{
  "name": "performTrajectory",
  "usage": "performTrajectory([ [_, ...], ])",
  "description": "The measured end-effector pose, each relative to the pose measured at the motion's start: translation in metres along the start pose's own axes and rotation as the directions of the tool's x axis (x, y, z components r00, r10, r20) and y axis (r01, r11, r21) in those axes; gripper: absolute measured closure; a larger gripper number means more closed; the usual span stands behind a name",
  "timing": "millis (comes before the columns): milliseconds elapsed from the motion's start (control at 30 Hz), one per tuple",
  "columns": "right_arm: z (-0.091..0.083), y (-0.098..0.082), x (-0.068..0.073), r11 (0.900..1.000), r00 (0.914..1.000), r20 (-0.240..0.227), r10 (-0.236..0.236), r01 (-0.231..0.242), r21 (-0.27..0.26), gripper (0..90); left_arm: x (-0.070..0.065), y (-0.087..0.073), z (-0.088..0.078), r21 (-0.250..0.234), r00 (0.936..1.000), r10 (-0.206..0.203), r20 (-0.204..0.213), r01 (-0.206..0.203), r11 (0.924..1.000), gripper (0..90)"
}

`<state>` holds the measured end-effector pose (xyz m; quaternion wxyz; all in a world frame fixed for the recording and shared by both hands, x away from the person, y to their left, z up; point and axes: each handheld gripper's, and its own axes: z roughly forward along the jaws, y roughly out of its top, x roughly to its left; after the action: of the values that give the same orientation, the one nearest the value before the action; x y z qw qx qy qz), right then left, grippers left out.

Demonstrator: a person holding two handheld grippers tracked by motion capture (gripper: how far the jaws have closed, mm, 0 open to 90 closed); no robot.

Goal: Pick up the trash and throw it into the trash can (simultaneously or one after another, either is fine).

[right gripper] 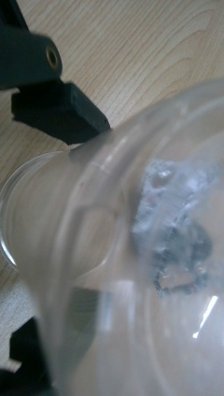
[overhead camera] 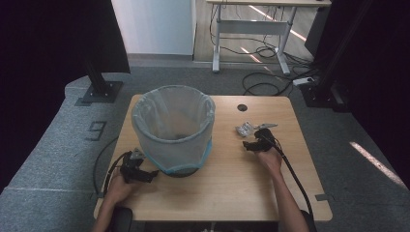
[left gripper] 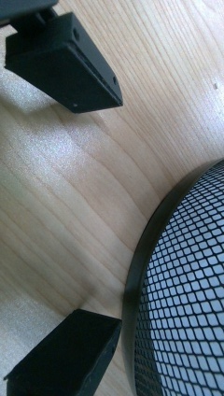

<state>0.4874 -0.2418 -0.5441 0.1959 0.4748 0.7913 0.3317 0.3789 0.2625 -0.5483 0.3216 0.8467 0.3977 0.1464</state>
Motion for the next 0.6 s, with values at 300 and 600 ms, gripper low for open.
performTrajectory([
  [300, 0.000, 0.001, 0.001, 1.000, 0.9999, 0.015, 0.008, -0.008, 0.009, 28.7, 0.000, 0.000, 0.000, 0.001, 1.0000, 0.001, 0.000, -0.001, 1.0000, 0.0],
  [600, -0.017, 0.007, -0.001, 1.000, 0.9998, -0.011, 0.014, -0.014, -0.012, 28.8, 0.000, 0.000, 0.000, 0.001, 1.0000, 0.001, 0.000, -0.001, 1.0000, 0.0],
])
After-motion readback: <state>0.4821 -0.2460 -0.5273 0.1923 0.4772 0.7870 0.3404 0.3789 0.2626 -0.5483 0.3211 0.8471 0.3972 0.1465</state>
